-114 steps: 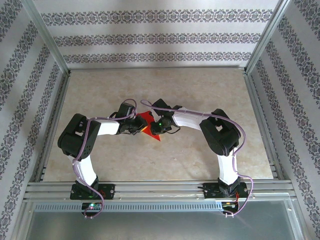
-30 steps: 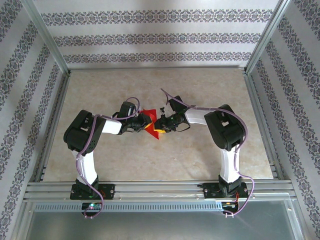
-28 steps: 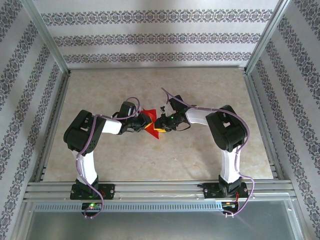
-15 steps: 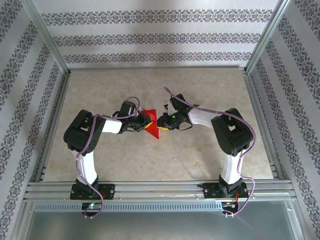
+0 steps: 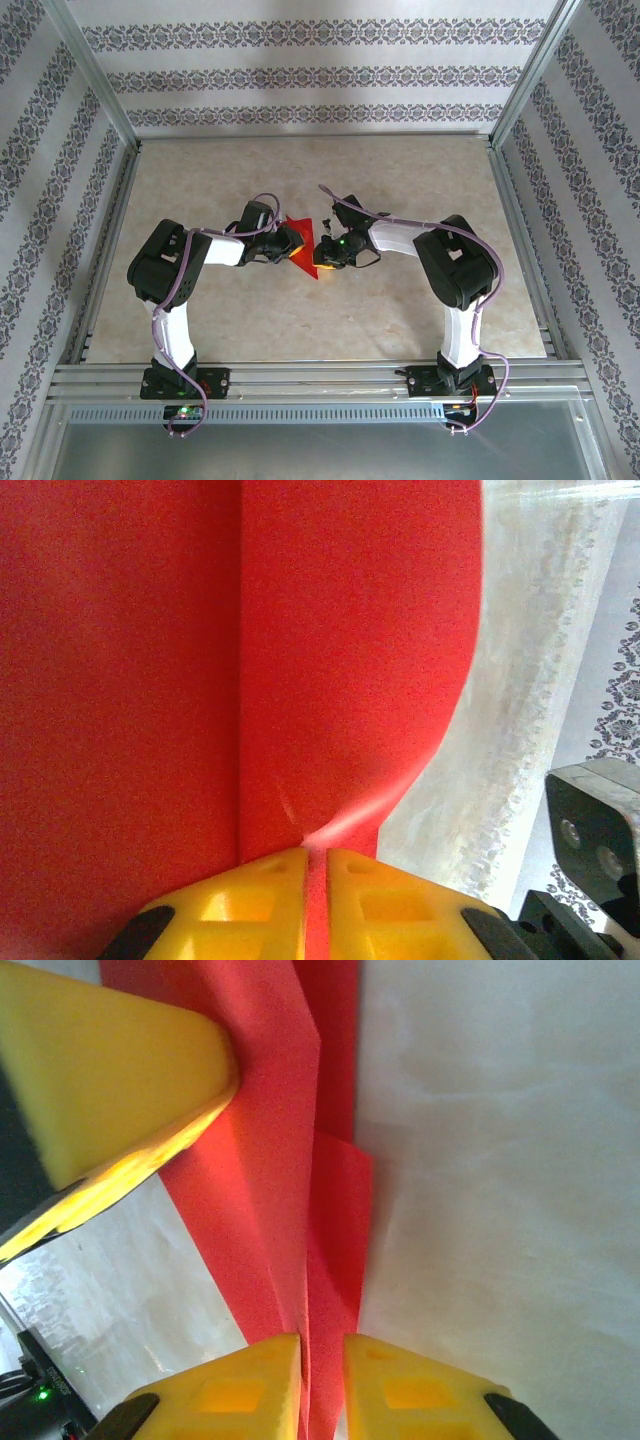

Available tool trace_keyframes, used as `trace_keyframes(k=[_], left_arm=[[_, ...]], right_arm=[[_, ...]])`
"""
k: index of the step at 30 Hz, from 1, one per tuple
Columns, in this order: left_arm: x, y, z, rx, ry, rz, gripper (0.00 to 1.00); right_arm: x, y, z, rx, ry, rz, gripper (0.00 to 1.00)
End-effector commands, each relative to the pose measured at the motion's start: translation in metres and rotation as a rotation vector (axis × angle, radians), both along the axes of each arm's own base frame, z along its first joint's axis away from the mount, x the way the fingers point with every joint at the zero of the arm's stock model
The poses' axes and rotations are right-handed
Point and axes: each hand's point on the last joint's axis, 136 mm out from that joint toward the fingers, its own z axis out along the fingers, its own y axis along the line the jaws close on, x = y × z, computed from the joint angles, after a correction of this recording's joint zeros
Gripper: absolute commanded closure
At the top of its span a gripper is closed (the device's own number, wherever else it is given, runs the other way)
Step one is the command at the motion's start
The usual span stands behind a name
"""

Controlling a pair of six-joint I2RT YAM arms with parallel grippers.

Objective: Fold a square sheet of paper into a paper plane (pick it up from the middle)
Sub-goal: Fourth fold the wing at the center of the table.

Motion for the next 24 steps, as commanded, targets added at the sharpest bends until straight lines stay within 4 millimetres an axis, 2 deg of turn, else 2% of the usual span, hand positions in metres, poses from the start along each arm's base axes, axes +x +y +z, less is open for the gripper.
trace_keyframes(k=[1,5,10,12,18,24], left_arm=[[-0.009,0.007,-0.020,0.070,0.057,-0.001,0.86],[-0.011,0.008,-0.023,0.077,0.070,0.001,0.86],[-0.015,0.010,-0.026,0.089,0.088,0.000,0.86],[-0.015,0.010,-0.027,0.093,0.094,0.002,0.86],[-0.015,0.011,-0.028,0.100,0.099,0.004,0.86],[-0.017,0.012,-0.030,0.107,0.110,0.006,0.86]], right_arm=[[-0.001,-0.004,-0.008,-0.038,0.007,0.005,0.82],[0.000,-0.004,-0.003,-0.028,0.004,0.001,0.81],[0.010,-0.007,0.037,0.019,-0.104,-0.030,0.74],[0.007,-0.003,0.045,0.041,-0.118,-0.011,0.75],[-0.007,0.019,0.036,0.115,-0.055,0.049,0.86],[-0.005,0.024,0.021,0.121,-0.023,0.043,0.90]])
